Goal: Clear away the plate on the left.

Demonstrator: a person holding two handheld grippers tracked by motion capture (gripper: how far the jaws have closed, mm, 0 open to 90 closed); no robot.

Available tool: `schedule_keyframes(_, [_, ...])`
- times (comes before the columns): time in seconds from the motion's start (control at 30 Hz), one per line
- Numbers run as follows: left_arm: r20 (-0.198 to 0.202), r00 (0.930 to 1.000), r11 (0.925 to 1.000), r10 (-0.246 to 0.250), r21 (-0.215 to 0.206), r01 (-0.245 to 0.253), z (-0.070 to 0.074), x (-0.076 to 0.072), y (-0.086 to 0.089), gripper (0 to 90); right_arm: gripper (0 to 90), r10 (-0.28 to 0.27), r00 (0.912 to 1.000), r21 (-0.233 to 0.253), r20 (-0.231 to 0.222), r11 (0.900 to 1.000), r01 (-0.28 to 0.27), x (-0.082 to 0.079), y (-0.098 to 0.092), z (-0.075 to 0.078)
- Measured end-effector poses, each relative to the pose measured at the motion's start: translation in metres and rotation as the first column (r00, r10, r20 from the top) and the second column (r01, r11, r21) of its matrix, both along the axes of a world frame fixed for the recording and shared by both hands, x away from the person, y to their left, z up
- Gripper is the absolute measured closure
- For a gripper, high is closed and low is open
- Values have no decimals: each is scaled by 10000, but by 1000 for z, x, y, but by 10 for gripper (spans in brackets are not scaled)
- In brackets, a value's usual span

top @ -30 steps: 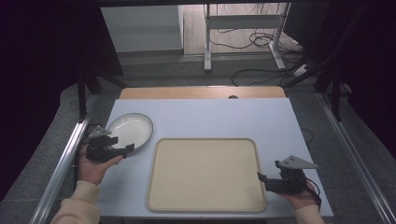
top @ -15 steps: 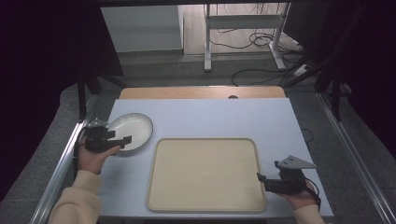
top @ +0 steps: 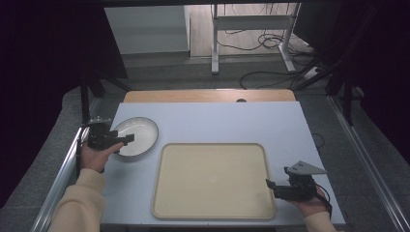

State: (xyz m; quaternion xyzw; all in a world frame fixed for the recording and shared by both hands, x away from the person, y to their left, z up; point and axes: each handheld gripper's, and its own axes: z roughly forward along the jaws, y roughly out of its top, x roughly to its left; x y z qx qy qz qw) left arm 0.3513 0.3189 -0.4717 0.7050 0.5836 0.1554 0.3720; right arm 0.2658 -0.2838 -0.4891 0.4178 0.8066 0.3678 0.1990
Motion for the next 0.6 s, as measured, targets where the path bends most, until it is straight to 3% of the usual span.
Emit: schedule_keyframes(0.6, [-485,9976,9968,498,-599,-527,-3,33,15,232,174,-51,9998,-71,-199,10000,50,3,-1,-3])
